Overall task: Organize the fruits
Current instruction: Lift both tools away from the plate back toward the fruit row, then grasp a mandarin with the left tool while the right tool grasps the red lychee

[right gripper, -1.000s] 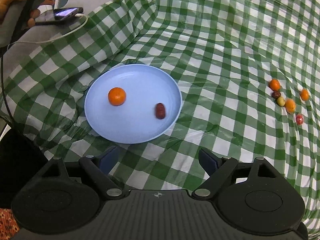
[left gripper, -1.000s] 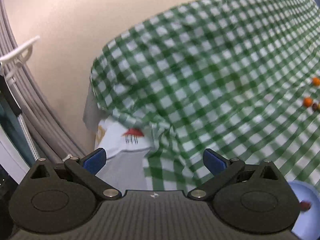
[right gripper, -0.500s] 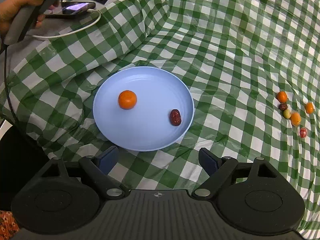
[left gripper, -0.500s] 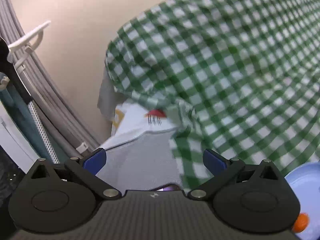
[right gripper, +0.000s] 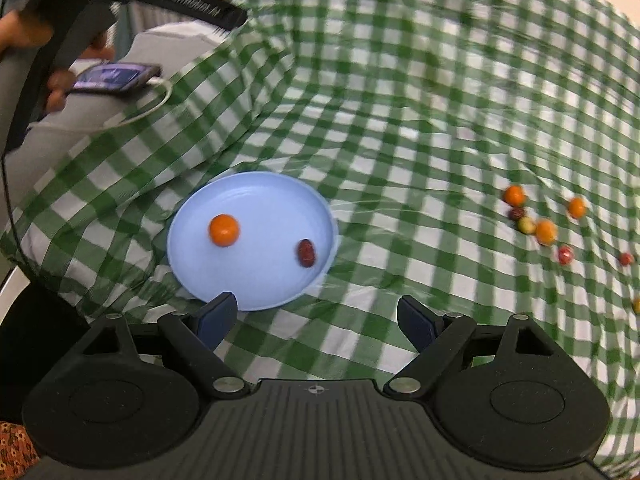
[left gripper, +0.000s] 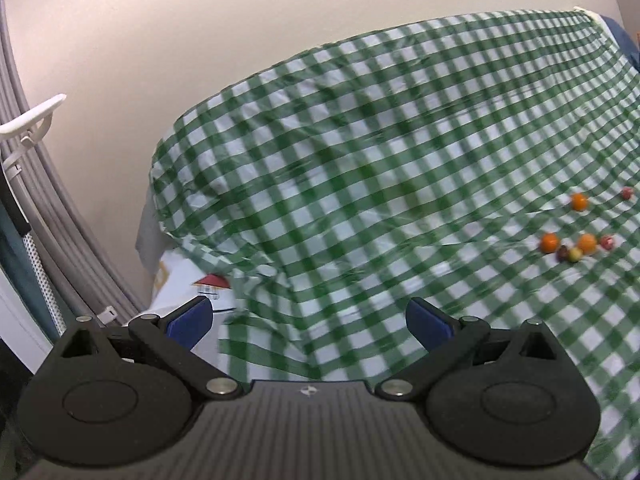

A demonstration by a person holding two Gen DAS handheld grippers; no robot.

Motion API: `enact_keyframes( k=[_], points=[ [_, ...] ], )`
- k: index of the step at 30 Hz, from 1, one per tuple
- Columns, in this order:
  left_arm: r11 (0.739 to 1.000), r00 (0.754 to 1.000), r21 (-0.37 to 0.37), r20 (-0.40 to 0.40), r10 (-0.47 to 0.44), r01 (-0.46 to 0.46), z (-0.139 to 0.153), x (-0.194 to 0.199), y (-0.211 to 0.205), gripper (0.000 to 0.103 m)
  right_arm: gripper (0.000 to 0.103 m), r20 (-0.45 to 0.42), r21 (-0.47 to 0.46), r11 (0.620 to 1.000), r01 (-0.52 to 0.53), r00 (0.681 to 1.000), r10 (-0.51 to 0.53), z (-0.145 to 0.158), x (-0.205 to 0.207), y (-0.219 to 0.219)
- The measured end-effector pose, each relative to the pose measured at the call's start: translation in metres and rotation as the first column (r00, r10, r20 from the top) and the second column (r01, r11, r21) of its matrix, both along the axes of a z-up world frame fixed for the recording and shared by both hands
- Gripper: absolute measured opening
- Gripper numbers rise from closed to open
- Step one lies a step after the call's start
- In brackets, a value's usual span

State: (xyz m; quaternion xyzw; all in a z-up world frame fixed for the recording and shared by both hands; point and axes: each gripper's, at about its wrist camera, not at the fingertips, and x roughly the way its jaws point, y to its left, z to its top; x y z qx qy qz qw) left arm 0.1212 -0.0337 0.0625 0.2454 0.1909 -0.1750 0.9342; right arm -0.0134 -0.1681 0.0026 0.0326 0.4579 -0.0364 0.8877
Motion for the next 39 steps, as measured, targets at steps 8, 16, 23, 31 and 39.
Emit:
enact_keyframes(
  k=[8, 16, 23, 31, 39],
  points=[
    [1.000, 0.998, -0.017, -0.055, -0.023, 0.022, -0.003, -0.040, -0.033, 0.103, 0.089, 0.046, 0.024, 0.993, 0.118, 0.992, -0.119, 0.006, -0.035, -0.047],
    [0.999, 0.995, -0.007, -0.089, -0.053, 0.053, -0.009, -0.050, -0.059, 0.103, 0.089, 0.040, 0.053, 0.978, 0.200, 0.979, -0.202, -0.001, -0.050, -0.072],
    [0.997, 0.990, -0.002, -0.123, -0.073, 0.073, -0.015, -0.043, -0.077, 0.103, 0.089, 0.042, 0.046, 0.974, 0.224, 0.973, -0.226, -0.005, -0.047, -0.086],
    [0.988, 0.961, 0.012, -0.237, -0.145, 0.152, -0.039, -0.033, -0.134, 0.103, 0.089, 0.098, -0.021, 0.945, 0.326, 0.941, -0.323, -0.013, -0.046, -0.155],
    [0.969, 0.893, -0.047, -0.379, -0.242, 0.242, -0.080, -0.012, -0.232, 0.103, 0.089, 0.129, -0.013, 0.884, 0.467, 0.878, -0.462, -0.045, -0.047, -0.262]
  ],
)
